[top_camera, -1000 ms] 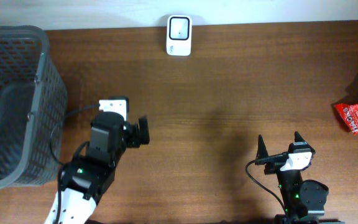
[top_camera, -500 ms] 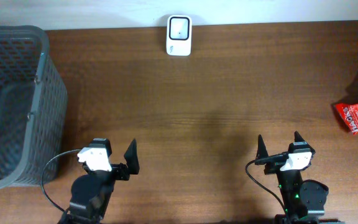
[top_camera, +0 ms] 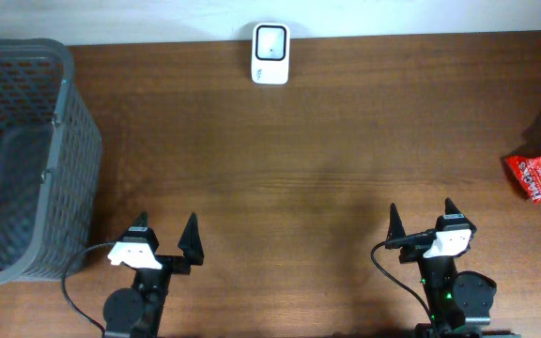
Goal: Scan the item barcode
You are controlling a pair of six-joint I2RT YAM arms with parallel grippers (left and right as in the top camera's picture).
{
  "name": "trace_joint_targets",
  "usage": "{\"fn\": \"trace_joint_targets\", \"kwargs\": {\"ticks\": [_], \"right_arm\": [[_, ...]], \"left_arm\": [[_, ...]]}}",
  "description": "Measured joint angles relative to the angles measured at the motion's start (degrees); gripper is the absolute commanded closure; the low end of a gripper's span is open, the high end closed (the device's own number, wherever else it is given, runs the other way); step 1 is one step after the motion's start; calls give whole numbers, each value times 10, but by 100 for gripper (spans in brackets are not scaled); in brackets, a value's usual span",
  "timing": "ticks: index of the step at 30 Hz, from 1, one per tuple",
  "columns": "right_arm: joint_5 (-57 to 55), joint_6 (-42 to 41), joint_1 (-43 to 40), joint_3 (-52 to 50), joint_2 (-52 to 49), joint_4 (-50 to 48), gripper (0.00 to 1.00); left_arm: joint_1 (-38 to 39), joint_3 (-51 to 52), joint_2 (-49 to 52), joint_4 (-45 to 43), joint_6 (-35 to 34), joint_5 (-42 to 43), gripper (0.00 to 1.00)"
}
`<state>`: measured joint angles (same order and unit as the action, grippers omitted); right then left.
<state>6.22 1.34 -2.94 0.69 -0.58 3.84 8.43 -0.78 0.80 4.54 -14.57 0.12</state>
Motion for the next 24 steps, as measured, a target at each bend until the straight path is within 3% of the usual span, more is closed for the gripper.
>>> {"fn": "trace_joint_targets", "kwargs": {"ticks": [7, 13, 19, 24], "right_arm": [[0, 0, 0, 0, 0, 0, 2], [0, 0, 0, 0, 0, 0, 2], [0, 0, 0, 0, 0, 0, 2], [0, 0, 0, 0, 0, 0, 2]], "left_arm": [[0, 0, 0, 0, 110, -5, 1], [0, 0, 0, 0, 164, -21, 1], [0, 0, 0, -8, 174, -114, 1], [0, 0, 0, -9, 176, -119, 1]]}}
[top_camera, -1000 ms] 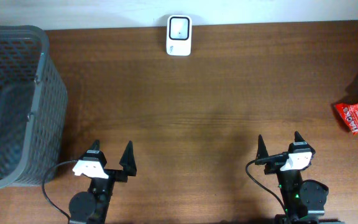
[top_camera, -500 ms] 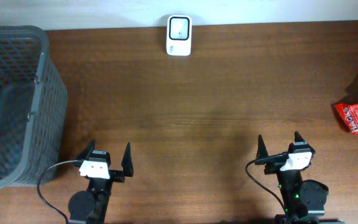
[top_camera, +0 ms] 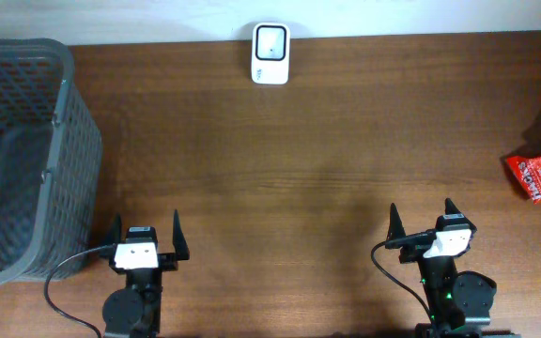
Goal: Scan the item barcode
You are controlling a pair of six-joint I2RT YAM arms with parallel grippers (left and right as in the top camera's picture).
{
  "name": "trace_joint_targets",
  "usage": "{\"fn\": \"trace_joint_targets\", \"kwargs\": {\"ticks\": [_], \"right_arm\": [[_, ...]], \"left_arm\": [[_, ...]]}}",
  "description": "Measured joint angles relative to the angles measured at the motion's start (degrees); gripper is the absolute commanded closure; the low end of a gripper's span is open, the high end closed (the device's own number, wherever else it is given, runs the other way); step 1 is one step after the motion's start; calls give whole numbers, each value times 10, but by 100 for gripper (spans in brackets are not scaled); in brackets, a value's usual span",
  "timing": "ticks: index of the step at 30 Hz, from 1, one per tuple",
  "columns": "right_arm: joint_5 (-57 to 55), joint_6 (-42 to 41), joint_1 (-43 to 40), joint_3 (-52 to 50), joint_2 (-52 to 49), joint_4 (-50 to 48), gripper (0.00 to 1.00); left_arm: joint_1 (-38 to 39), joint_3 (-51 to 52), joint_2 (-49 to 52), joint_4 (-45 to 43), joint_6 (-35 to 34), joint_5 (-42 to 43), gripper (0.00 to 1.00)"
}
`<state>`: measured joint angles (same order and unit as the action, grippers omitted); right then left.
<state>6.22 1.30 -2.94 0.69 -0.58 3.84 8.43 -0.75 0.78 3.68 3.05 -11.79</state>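
Observation:
A white barcode scanner stands at the table's far edge, centre. A red snack packet lies at the right edge, with a pale green and orange packet just behind it. My left gripper is open near the front edge at the left, its fingers pointing straight toward the back, holding nothing. My right gripper is open near the front edge at the right, also holding nothing. Both are far from the packets and the scanner.
A dark grey mesh basket fills the left side of the table, close to my left arm. Wooden tabletop stretches between the grippers and the scanner.
My left gripper has turned from a rightward slant to point straight back, and sits slightly lower and further left in view. The right arm, packets and scanner are unchanged.

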Motion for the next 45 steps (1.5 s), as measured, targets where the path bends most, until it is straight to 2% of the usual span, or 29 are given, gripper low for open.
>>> {"fn": "trace_joint_targets", "kwargs": {"ticks": [10, 45], "right_arm": [[0, 0, 0, 0, 0, 0, 2], [0, 0, 0, 0, 0, 0, 2]], "left_arm": [[0, 0, 0, 6, 0, 53, 1], [0, 0, 0, 5, 0, 54, 1]]}}
